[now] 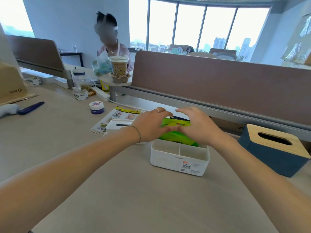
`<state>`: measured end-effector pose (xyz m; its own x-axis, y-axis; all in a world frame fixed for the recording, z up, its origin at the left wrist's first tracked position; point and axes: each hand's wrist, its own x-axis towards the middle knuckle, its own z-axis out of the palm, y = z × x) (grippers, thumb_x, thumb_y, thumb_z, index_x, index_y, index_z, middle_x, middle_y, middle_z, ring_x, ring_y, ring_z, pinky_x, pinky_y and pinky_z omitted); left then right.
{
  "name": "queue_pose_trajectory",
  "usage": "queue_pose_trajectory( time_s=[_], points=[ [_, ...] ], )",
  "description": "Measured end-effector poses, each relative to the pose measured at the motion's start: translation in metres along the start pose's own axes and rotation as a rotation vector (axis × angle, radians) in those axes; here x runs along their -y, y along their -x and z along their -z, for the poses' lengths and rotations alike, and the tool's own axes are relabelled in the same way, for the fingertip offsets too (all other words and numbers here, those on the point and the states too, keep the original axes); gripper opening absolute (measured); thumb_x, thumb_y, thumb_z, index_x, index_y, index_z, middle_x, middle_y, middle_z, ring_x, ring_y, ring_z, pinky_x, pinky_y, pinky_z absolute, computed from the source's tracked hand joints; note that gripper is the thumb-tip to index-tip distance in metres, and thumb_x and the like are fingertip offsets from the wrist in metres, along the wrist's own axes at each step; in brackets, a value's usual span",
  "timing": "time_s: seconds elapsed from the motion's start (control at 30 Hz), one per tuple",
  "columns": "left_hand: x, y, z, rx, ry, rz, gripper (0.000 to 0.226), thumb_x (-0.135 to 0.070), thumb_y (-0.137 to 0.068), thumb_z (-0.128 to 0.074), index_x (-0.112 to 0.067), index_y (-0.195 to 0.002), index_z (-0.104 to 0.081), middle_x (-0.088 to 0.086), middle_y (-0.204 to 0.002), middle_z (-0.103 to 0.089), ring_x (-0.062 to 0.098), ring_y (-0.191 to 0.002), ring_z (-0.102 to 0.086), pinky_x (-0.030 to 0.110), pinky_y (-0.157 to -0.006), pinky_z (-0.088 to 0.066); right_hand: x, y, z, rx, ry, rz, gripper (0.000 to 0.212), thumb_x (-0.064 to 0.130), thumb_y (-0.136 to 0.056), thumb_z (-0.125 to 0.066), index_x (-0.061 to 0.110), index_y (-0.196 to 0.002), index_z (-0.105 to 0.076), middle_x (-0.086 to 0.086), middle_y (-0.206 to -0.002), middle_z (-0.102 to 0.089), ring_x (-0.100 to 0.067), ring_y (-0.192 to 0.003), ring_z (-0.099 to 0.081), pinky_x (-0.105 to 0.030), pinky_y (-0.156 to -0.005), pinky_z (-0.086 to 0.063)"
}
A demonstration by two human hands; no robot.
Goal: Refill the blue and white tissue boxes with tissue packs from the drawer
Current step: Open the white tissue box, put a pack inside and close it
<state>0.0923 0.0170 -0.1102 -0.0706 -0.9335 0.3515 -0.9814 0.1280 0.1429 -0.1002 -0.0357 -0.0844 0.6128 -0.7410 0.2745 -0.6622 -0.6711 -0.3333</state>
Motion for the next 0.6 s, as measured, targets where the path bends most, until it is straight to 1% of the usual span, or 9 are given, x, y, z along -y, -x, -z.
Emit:
queue_pose_trajectory(
  time_s=[0.07, 0.13, 0.2, 0.27, 0.37, 0.47, 0.6],
  points=[
    [0.014, 0.009, 0.006, -0.038, 0.03, 0.033, 0.053, -0.062, -0.097, -0.044, -0.031, -0.139, -0.051, -0.004, -0.143, -0.052, 0.022, -0.104, -0.065, 0.039, -0.087, -0.053, 0.022, -0.006, -0.005, 0.006, -0.039, 0.051, 0.063, 0.052, -0.09, -0.064, 0.032, -0.147, -0.045, 0.004, -0.151, -0.044, -0.018, -0.138, -0.04, -0.035, -0.108, -0.034],
    [0.033, 0.018, 0.01, -0.05, 0.022, 0.094, 0.044, -0.052, -0.099, -0.047, -0.031, -0.137, -0.052, -0.003, -0.14, -0.054, 0.023, -0.107, -0.065, 0.043, -0.09, -0.053, 0.042, -0.015, -0.014, 0.037, -0.034, 0.084, 0.058, 0.041, -0.091, -0.065, 0.03, -0.145, -0.048, 0.001, -0.15, -0.046, -0.019, -0.137, -0.042, -0.035, -0.108, -0.035],
    [0.052, 0.027, 0.013, -0.04, 0.014, 0.166, 0.042, -0.046, -0.099, -0.05, -0.031, -0.137, -0.052, -0.002, -0.14, -0.056, 0.023, -0.108, -0.064, 0.043, -0.093, -0.053, 0.058, -0.027, -0.025, 0.077, 0.001, 0.101, 0.053, 0.036, -0.089, -0.066, 0.029, -0.14, -0.053, -0.002, -0.146, -0.05, -0.022, -0.133, -0.045, -0.037, -0.105, -0.038],
    [0.07, 0.035, 0.016, -0.018, 0.015, 0.227, 0.042, -0.044, -0.097, -0.053, -0.031, -0.138, -0.052, -0.001, -0.14, -0.057, 0.024, -0.111, -0.062, 0.043, -0.094, -0.052, 0.07, -0.042, -0.034, 0.129, 0.046, 0.107, 0.049, 0.035, -0.088, -0.066, 0.03, -0.136, -0.057, -0.003, -0.143, -0.053, -0.024, -0.129, -0.049, -0.038, -0.103, -0.04],
    [0.101, 0.043, 0.015, 0.047, -0.017, 0.301, 0.04, -0.04, -0.096, -0.055, -0.032, -0.135, -0.054, 0.0, -0.138, -0.059, 0.024, -0.114, -0.061, 0.04, -0.094, -0.051, 0.082, -0.067, -0.045, 0.217, 0.093, 0.11, 0.042, 0.034, -0.088, -0.067, 0.029, -0.129, -0.063, -0.001, -0.136, -0.059, -0.023, -0.123, -0.054, -0.038, -0.099, -0.045],
    [0.126, 0.046, 0.01, 0.134, -0.005, 0.343, 0.037, -0.034, -0.096, -0.057, -0.032, -0.133, -0.057, 0.002, -0.135, -0.061, 0.023, -0.117, -0.058, 0.04, -0.099, -0.05, 0.088, -0.093, -0.061, 0.306, 0.17, 0.123, 0.038, 0.033, -0.086, -0.069, 0.027, -0.124, -0.067, 0.0, -0.126, -0.066, -0.021, -0.112, -0.06, -0.039, -0.093, -0.051],
    [0.148, 0.045, 0.001, 0.215, -0.033, 0.361, 0.036, -0.032, -0.096, -0.061, -0.031, -0.132, -0.058, -0.001, -0.139, -0.059, 0.023, -0.127, -0.053, 0.039, -0.105, -0.047, 0.094, -0.124, -0.086, 0.441, 0.289, 0.145, 0.037, 0.031, -0.084, -0.072, 0.022, -0.119, -0.069, -0.001, -0.12, -0.068, -0.025, -0.108, -0.062, -0.042, -0.091, -0.054]
  ],
)
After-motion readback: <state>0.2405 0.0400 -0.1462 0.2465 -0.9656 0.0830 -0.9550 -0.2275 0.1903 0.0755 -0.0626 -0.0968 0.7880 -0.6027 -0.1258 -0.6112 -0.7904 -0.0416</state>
